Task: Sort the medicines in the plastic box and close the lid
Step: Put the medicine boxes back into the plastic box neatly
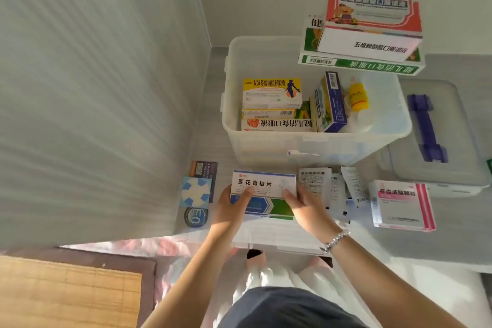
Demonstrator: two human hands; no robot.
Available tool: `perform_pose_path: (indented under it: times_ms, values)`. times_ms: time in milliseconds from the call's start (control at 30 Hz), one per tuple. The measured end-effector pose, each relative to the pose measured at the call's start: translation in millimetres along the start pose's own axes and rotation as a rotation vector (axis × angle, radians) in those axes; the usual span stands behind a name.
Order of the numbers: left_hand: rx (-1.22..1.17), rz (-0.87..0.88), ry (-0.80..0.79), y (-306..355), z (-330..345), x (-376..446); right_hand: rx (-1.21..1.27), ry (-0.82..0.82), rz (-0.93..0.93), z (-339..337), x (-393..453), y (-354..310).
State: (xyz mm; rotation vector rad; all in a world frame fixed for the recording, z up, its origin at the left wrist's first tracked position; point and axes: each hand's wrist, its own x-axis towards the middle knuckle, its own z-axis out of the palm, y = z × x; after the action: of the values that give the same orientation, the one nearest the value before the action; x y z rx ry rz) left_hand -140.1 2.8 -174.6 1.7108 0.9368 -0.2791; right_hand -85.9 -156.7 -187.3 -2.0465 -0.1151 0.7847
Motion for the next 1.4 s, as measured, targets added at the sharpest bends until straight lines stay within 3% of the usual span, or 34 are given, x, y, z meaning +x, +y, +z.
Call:
perform_pose_path:
  times_ms: [267, 567, 767, 933, 1100, 1400]
  values:
    - [-0.019, -0.042, -0.153, -7.9, -9.1, 14.1, 0.257, 0.002, 0.101, 9.8, 3.4, -8.0]
    - [-0.012, 0.017, -0.142, -1.6, -15.0, 13.5, 0.367, -0.019, 0.113, 12.6, 2.3, -6.3]
    - [0.012, 0.009, -0.11, 1.6, -14.5, 4.4, 0.244, 0.006, 0.053, 6.9, -7.0, -10.8]
    - [-0.158, -0.057, -0.093, 8.6, -21.3, -3.8, 0.151, 0.055, -0.002, -2.2, -26.6, -34.7]
    - [-0.359, -0.065, -0.16, 20.4, -34.3, -15.4, 0.107, 0.078, -0.038, -20.6, -47.7, -66.6]
    - [-0.394, 0.101, -0.384, 47.1, -67.9, -55.5, 0.278, 0.079, 0.009, -46.9, -76.4, -94.3]
